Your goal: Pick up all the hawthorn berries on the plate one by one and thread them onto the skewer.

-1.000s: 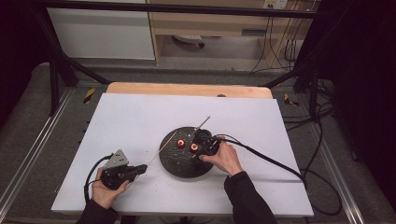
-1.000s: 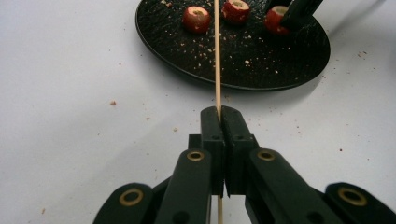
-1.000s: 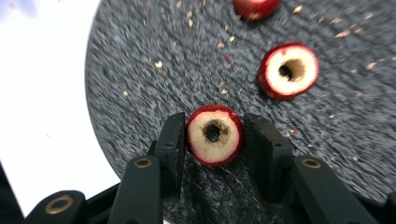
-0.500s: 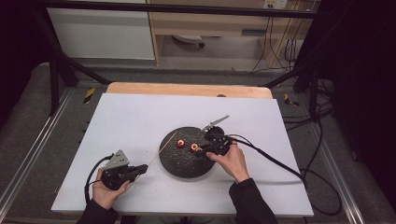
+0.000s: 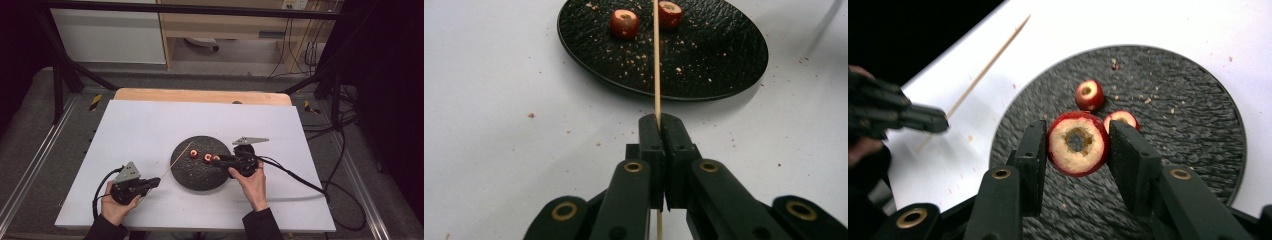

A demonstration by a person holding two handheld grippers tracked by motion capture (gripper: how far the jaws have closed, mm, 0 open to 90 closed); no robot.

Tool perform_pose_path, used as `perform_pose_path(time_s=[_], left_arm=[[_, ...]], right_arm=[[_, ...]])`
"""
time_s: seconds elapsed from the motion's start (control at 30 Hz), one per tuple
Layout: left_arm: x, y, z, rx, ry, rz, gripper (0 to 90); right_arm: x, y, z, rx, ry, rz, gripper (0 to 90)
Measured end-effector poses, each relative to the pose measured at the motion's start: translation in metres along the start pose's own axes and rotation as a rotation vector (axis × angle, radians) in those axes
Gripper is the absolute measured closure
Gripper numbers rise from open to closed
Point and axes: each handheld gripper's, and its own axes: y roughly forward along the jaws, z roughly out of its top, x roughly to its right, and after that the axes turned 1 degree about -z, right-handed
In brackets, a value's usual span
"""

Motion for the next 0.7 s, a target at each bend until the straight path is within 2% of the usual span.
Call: perform_pose_path(time_s=[0.2, 0.3, 0.33, 0.37, 0.4, 0.43, 0.5, 0.53, 0.67, 0.7], left_arm=[[0.001, 0.001, 0.000, 0.005, -0.004, 0.002, 88.2], [0.002, 0.001, 0.000, 0.007, -0.006, 0.003, 88.1], [0.002, 0.001, 0.000, 0.008, -0.007, 0.005, 88.1], [0.002, 0.001, 0.000, 0.008, -0.006, 0.005, 88.1], [0.002, 0.001, 0.000, 0.008, -0.006, 0.005, 88.1], [0.003, 0.001, 0.000, 0.010, -0.006, 0.004, 88.2], [0.003, 0.001, 0.001, 0.011, -0.007, 0.005, 88.2], [0.004, 0.001, 0.001, 0.012, -0.009, 0.005, 88.1], [0.005, 0.002, 0.000, 0.018, -0.018, 0.007, 88.2], [0.006, 0.002, 0.000, 0.018, -0.019, 0.006, 88.1]], right_arm=[[0.000, 0.005, -0.015, 0.172, 0.111, 0.010, 60.9], [-0.003, 0.010, -0.021, 0.218, 0.133, 0.006, 60.9], [-0.003, 0.010, -0.021, 0.218, 0.133, 0.006, 60.9], [-0.005, 0.012, -0.022, 0.251, 0.150, 0.003, 60.9], [-0.005, 0.012, -0.022, 0.251, 0.150, 0.003, 60.9], [-0.006, 0.014, -0.023, 0.290, 0.171, 0.011, 60.9], [-0.007, 0.015, -0.023, 0.305, 0.184, 0.015, 60.9], [-0.008, 0.016, -0.023, 0.338, 0.206, 0.021, 60.9], [-0.009, 0.018, -0.025, 0.381, 0.225, 0.019, 61.0], [-0.010, 0.020, -0.025, 0.414, 0.240, 0.018, 61.0]])
